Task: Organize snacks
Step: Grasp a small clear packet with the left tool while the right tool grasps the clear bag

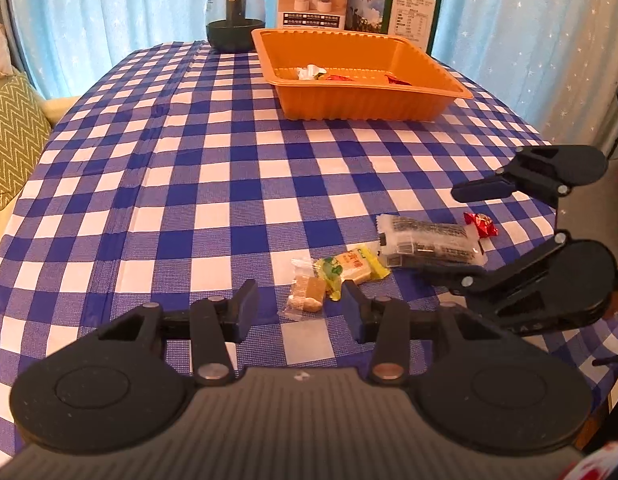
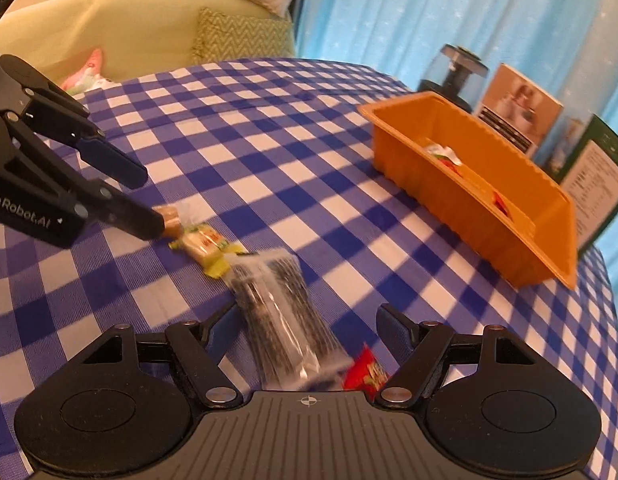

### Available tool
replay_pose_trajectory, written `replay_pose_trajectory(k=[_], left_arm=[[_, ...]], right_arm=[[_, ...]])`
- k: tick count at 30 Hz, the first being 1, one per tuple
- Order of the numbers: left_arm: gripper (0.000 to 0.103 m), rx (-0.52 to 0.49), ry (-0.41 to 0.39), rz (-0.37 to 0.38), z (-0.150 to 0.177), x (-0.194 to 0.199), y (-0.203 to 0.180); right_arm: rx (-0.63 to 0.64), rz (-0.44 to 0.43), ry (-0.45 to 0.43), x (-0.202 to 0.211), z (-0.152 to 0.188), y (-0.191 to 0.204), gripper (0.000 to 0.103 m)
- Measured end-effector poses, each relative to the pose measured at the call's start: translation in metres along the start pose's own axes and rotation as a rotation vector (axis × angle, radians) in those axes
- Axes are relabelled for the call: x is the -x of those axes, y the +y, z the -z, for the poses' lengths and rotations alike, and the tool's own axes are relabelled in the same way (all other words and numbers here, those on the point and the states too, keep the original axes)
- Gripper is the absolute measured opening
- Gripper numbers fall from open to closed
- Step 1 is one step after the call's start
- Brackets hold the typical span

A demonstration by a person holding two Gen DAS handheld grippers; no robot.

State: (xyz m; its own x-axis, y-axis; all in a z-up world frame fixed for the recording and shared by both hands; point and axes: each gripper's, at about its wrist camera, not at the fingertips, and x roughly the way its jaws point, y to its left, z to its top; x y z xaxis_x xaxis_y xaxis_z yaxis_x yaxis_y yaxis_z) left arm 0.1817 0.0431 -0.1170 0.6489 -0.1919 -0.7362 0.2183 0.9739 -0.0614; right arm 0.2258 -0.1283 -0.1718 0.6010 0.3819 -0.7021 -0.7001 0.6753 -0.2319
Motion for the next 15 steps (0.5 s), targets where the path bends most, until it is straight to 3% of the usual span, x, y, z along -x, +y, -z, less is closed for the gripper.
replay_pose_trajectory(k=[5, 8, 15], left_arm=[[0.041, 0.031, 0.005, -0.003, 0.0, -0.001, 0.006], [0.041, 0.032, 0.003, -0.003, 0.0, -0.001, 0.006], [0.041, 0.02, 0.006, 0.011, 0.001, -0.001, 0.003]], right_arm=[[-0.052, -0.07, 0.018, -0.005, -0.008, -0.001, 0.046], [-0.105, -0.071, 0.034, -0.002, -0.009, -0.003, 0.041], [-0.364, -0.076, 0.081, 0.019, 0.002, -0.015, 0.04]])
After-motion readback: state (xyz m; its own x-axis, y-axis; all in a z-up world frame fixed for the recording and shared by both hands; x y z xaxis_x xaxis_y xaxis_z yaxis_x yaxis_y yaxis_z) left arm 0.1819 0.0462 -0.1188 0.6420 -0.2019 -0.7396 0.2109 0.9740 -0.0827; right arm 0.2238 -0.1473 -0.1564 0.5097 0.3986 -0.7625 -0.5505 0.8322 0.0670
